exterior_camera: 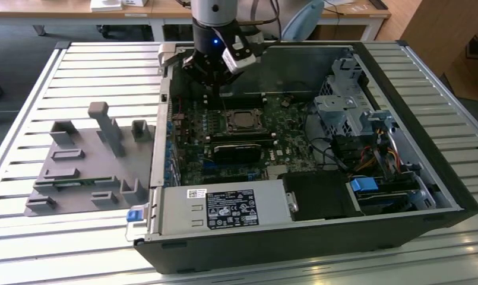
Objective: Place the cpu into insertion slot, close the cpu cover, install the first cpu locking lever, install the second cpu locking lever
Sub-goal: 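Install the first cpu locking lever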
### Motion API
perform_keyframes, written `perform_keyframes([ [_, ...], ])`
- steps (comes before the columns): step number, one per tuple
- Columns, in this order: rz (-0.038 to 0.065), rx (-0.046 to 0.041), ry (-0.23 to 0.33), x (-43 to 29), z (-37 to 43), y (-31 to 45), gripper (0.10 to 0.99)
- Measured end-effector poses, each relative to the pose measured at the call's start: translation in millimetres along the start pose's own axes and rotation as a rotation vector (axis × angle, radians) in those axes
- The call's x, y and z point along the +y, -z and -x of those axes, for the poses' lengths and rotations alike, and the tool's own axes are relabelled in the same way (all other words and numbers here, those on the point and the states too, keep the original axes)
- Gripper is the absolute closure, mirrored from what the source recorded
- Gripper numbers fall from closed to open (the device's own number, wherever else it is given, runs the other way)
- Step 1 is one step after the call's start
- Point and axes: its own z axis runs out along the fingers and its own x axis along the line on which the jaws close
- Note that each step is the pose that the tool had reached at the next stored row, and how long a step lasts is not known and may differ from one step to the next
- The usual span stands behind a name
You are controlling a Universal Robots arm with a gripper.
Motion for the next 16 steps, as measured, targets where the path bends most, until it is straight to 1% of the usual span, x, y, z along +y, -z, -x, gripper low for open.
perform_keyframes([
  [5, 0.000, -0.0002, -0.028, 3.8, -0.1, -1.4, 0.980],
  [11, 0.000, -0.0002, -0.029, 8.4, 0.1, -2.2, 0.980],
  [16, 0.000, -0.0002, -0.029, 11.3, 3.4, -2.7, 0.980],
])
